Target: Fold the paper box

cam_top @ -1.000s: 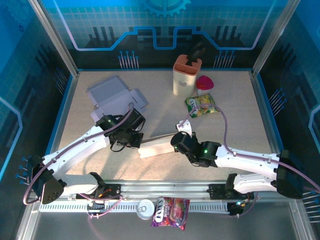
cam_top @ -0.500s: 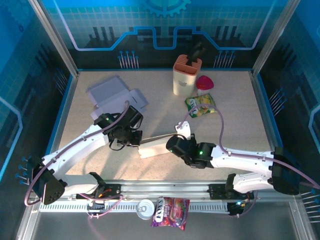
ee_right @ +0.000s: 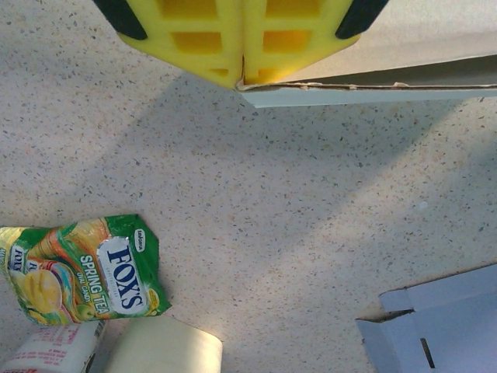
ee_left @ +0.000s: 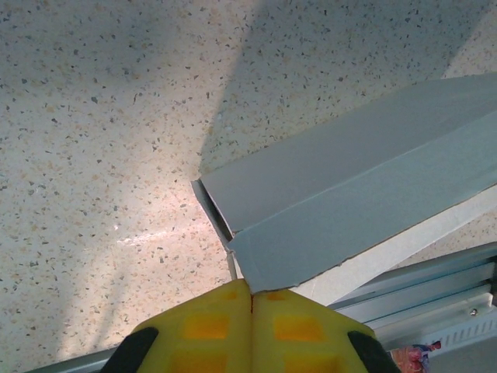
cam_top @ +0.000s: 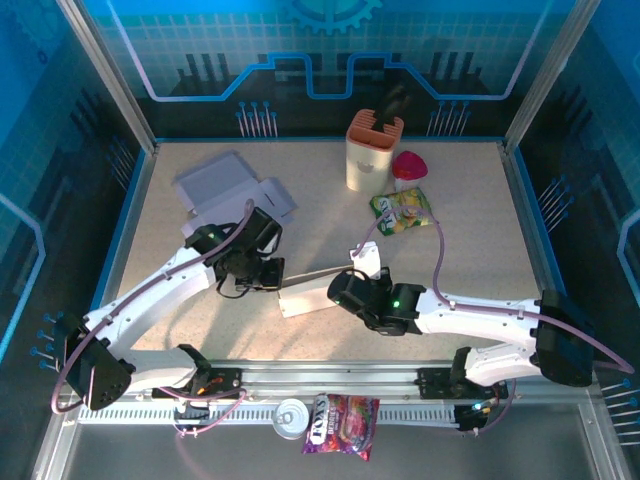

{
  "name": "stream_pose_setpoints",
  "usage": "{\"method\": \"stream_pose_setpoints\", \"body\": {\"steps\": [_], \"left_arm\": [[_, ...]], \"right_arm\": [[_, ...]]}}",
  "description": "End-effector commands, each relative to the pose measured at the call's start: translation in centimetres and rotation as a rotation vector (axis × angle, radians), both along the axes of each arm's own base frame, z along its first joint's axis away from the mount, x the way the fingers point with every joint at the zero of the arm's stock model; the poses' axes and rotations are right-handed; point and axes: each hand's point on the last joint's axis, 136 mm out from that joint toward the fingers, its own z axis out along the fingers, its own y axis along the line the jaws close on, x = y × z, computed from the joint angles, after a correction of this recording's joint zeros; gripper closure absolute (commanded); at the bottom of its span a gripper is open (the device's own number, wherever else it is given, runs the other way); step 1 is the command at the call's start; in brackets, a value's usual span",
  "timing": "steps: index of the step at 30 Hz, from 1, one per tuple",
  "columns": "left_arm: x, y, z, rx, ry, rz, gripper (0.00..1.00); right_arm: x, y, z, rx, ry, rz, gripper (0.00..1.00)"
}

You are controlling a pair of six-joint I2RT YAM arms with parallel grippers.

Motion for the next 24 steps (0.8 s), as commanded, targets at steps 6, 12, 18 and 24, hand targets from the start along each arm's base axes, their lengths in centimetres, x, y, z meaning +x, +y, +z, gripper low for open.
{"method": "stream_pose_setpoints", "body": {"steps": [6,12,18,24], "left_arm": [[0.7,-1.7,1.2,-0.126,-0.002,-0.019,1.0],[0.6,-2.0,1.2,-0.145,0.018,-0.02,1.0],[0.1,-1.7,0.3,-0.144,0.028,-0.017,1.0],[-0.4,-1.3,-0.5,-0.136,0.008,-0.015,1.0]], "right_arm": [[-1.0,1.7,-0.9,0.004,0.029,0.113,1.0],[-0.8,1.7,-1.1,0.018,0.05,0.106,1.0],[-0.8,1.7,-1.3,0.019,0.061,0.089,1.0],[-0.8,1.8,-1.3,0.028,0.065,0.084,1.0]]}}
